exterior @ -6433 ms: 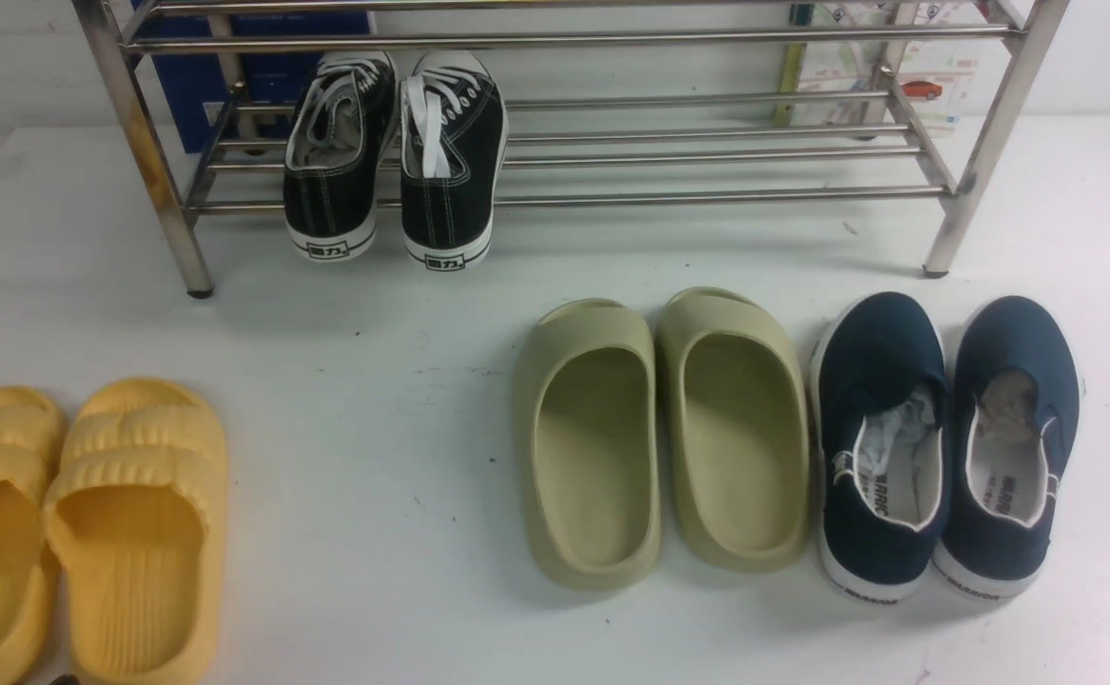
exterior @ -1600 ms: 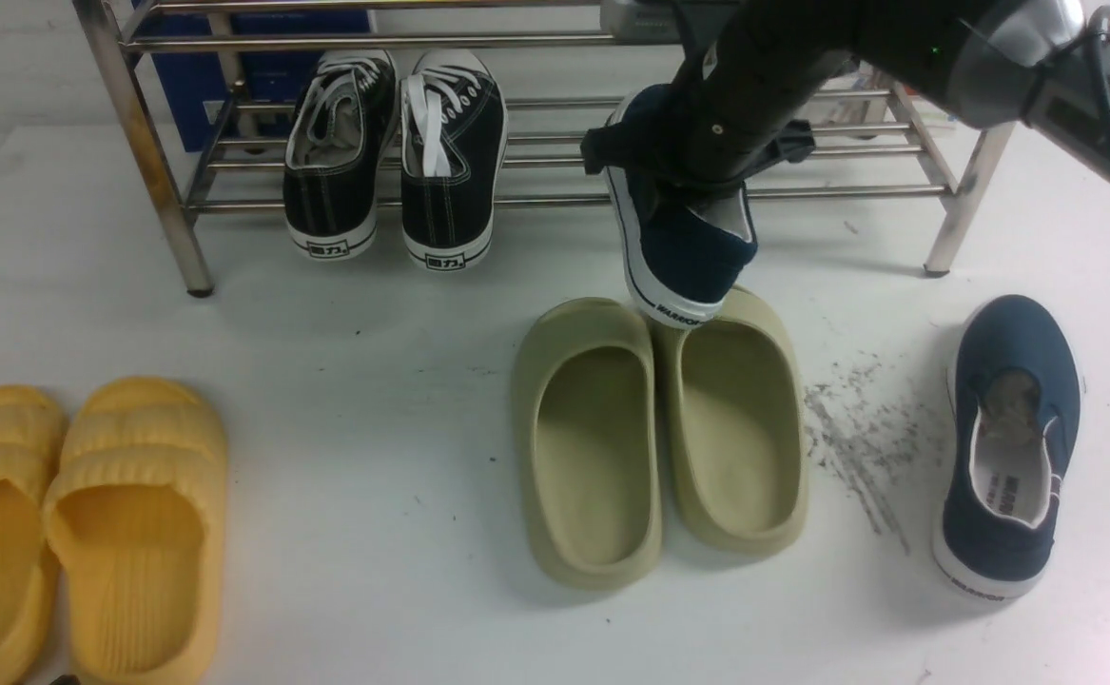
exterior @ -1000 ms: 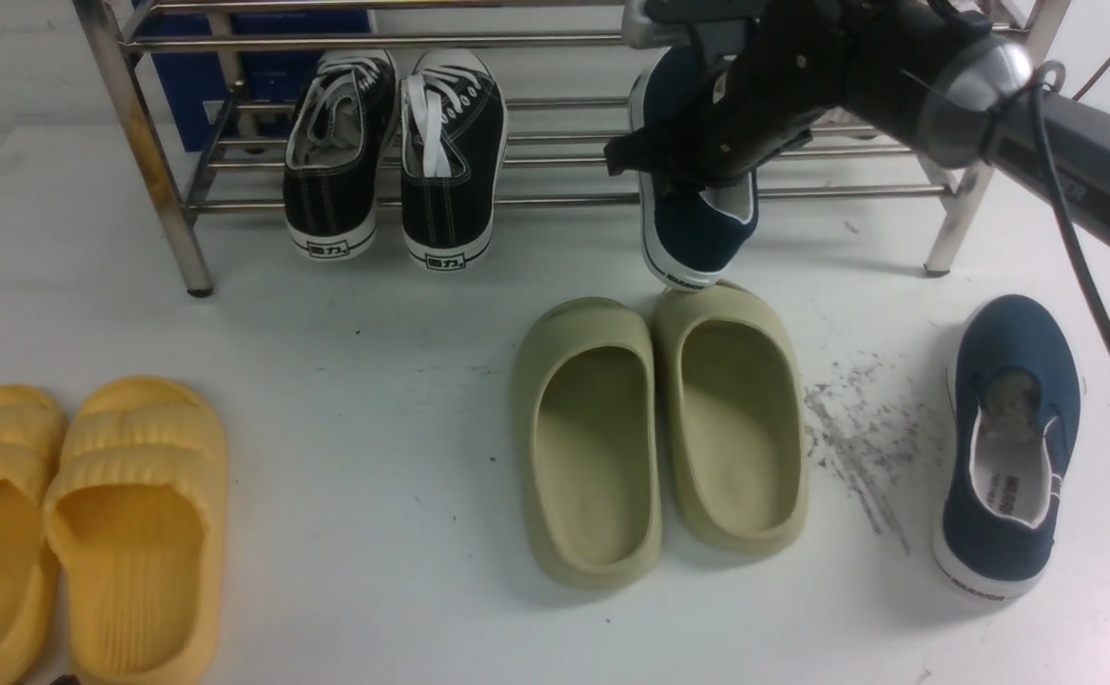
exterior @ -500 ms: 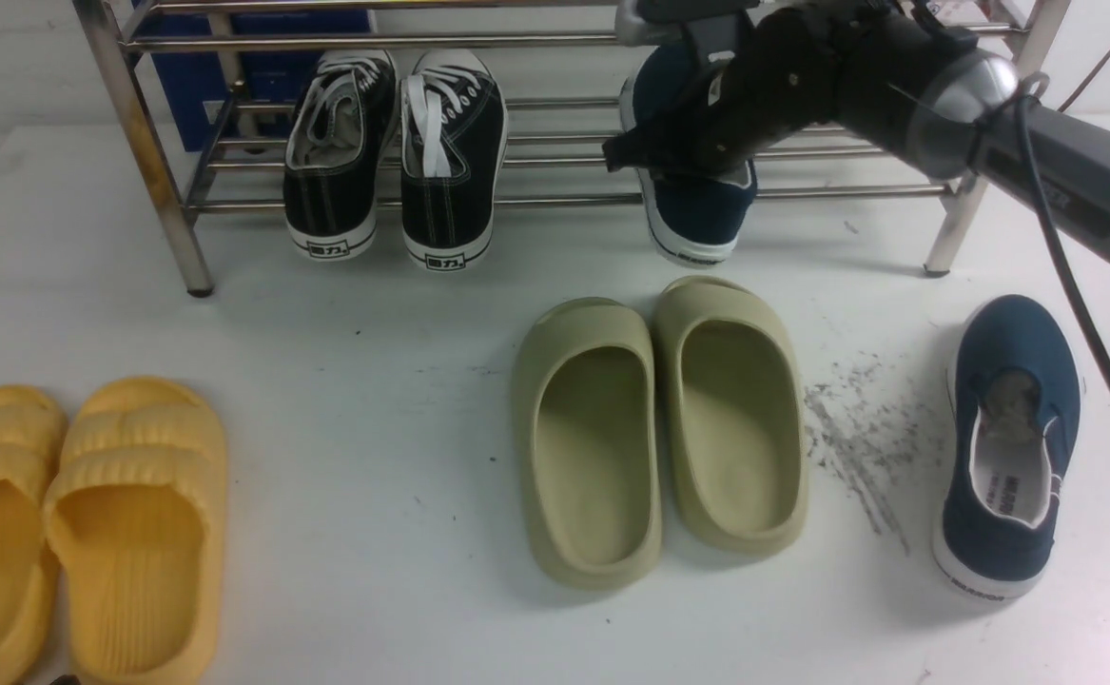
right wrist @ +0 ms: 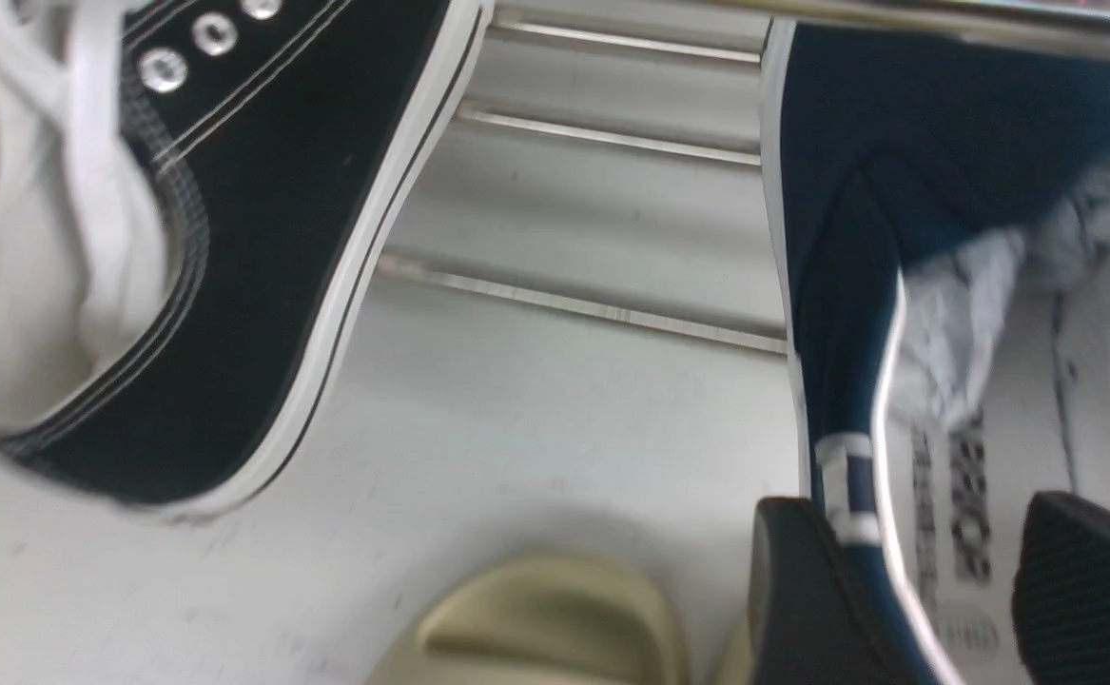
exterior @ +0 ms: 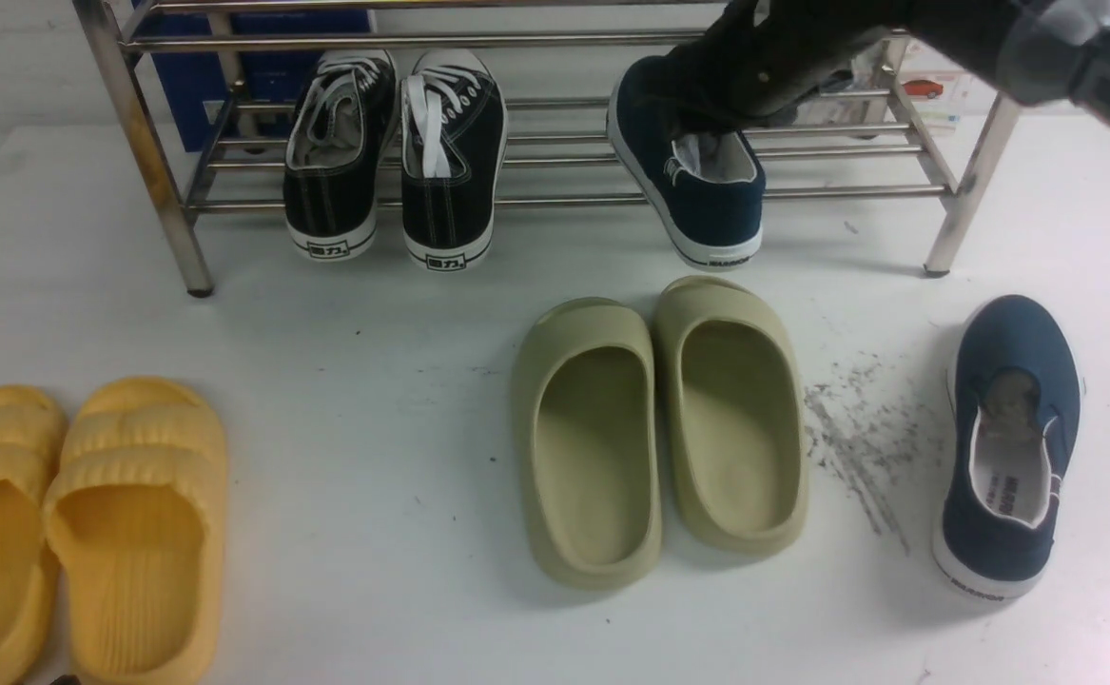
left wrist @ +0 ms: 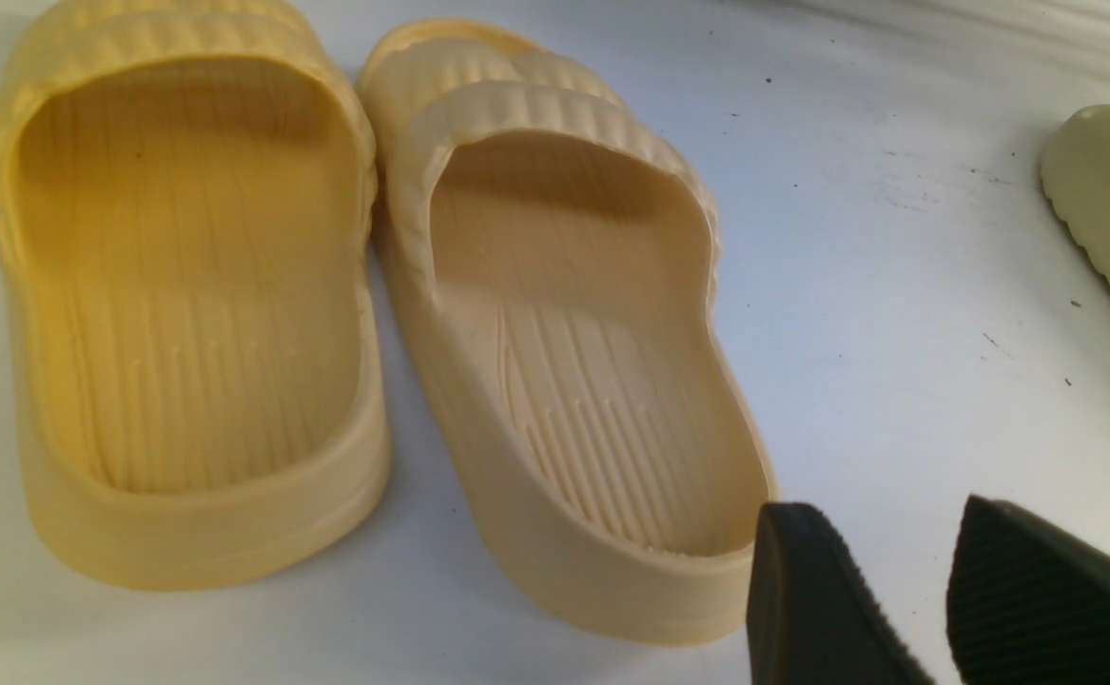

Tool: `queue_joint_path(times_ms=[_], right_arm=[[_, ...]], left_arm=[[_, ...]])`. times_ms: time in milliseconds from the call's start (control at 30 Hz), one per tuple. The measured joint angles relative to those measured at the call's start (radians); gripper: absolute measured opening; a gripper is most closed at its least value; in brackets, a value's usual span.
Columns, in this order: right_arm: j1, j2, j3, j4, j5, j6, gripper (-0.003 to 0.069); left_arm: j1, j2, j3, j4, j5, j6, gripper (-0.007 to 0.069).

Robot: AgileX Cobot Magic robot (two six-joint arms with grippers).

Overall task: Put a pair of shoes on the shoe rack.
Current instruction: Use the right arm to put a shoe into the shoe rack

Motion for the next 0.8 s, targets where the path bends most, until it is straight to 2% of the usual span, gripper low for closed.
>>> queue_joint_path(times_ms=[67, 200, 233, 267, 300, 433, 633, 800], right_arm=[[0.0, -0.028, -0.001, -0.004, 0.087, -0.01, 0.0277], [-0.013, -0.043, 0.007, -0.023, 0.279, -0.03, 0.0086], [-0.013, -0.043, 0.009, -0.023, 0.279, -0.03, 0.0075], [-0.02, -0.04, 0.026, -0.025, 0.318, -0.038, 0.0017], [-0.024, -0.035, 0.037, -0.026, 0.328, -0.041, 0.0001], [-0.029, 0.004, 0.062, -0.026, 0.301, -0.046, -0.0005], [-0.029, 0.069, 0.067, -0.022, 0.15, -0.047, -0.0005], [-0.029, 0.084, 0.069, 0.038, 0.103, -0.048, -0.0005]], left_arm=[[0.0, 0.0, 0.0, 0.0, 0.0, 0.0, 0.0238], [0.0, 0.0, 0.0, 0.0, 0.0, 0.0, 0.0238], [0.0, 0.0, 0.0, 0.0, 0.0, 0.0, 0.0238], [0.0, 0.0, 0.0, 0.0, 0.0, 0.0, 0.0238], [0.0, 0.0, 0.0, 0.0, 0.0, 0.0, 0.0238], [0.0, 0.0, 0.0, 0.0, 0.0, 0.0, 0.0238], [0.0, 0.0, 0.0, 0.0, 0.0, 0.0, 0.0238], [0.0, 0.0, 0.0, 0.0, 0.0, 0.0, 0.0238]])
